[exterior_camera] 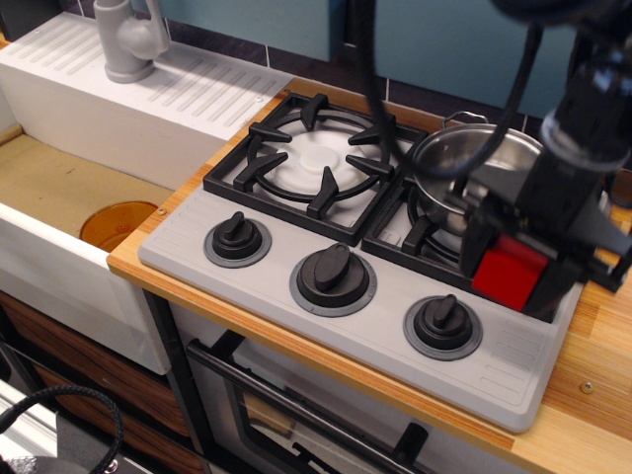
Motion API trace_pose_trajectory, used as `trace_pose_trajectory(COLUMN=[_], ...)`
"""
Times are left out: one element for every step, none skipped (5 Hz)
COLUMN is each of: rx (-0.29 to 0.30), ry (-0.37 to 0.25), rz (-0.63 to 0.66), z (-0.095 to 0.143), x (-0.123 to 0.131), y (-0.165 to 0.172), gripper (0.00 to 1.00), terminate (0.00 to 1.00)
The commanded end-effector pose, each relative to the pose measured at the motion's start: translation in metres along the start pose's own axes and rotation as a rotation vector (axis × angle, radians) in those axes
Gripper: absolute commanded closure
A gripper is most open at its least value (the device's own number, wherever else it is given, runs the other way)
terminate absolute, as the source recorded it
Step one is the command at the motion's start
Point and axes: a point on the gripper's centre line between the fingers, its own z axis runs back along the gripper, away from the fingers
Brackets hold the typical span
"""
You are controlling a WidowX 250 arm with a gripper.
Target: Put redcube in pan and put pan on stove
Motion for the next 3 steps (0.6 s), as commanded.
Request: trace_pose_trajectory(rx=[-0.023, -0.034, -0.037], ry=[-0.028, -0.04, -0.067], rz=[-0.02, -0.037, -0.049], z=[0.046, 0.043, 0.032], x=[0.036, 0.055, 0.077], y=[0.012, 0.014, 0.012], gripper=[1.0, 1.0, 1.0], terminate=[0.0, 0.0, 0.0])
